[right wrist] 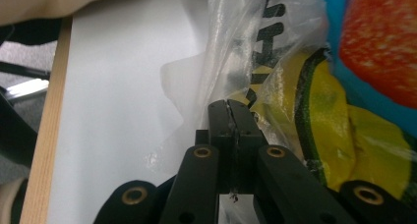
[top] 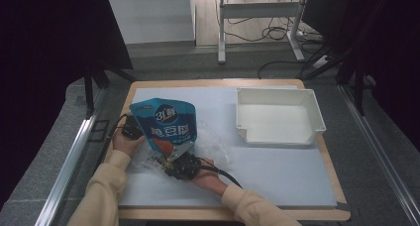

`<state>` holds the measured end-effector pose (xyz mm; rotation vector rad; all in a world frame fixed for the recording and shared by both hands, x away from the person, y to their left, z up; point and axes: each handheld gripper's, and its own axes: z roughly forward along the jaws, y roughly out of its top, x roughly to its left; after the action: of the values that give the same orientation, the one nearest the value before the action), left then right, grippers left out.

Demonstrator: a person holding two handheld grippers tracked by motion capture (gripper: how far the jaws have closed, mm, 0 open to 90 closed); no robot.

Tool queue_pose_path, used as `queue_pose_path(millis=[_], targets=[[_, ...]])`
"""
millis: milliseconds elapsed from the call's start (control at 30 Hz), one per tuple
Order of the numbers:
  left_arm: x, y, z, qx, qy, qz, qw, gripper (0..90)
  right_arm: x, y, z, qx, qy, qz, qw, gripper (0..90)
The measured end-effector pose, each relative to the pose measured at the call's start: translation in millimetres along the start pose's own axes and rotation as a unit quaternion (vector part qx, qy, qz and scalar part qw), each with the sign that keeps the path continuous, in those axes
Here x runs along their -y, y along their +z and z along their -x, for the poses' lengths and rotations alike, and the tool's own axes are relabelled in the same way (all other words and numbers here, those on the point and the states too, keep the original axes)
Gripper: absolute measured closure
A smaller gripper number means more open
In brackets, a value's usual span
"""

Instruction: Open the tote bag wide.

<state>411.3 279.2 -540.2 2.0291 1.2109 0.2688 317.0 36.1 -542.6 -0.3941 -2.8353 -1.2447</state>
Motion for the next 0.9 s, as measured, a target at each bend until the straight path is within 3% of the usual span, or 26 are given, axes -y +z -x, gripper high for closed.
queue_pose_path(millis=[100,333,567,800,900], targets=[[0.1,0.5,0.7,0.0,-0.001,-0.001,1.0,89.6,-1.4,-4.5,1.1,0.0,0.007,0.013,0.9999,88.9],[0.1,-0.4,0.9,-0.001,0.0,0.001,1.0,89.6,-8.7,-31.4,5.8,0.032,0.008,0.06,0.9977,88.9],[-0.6,-4.7,0.6,0.001,-0.003,0.01,0.9999,89.2,-9.5,-55.9,11.7,0.043,0.017,0.082,0.9955,88.9],[-3.0,-22.4,1.9,0.009,-0.015,0.044,0.9989,88.6,-5.4,-76.0,16.5,0.049,0.025,0.095,0.9939,88.9],[-4.3,-39.0,0.9,0.018,-0.023,0.068,0.9973,88.6,-3.7,-81.7,17.7,0.051,0.026,0.098,0.9935,88.9]])
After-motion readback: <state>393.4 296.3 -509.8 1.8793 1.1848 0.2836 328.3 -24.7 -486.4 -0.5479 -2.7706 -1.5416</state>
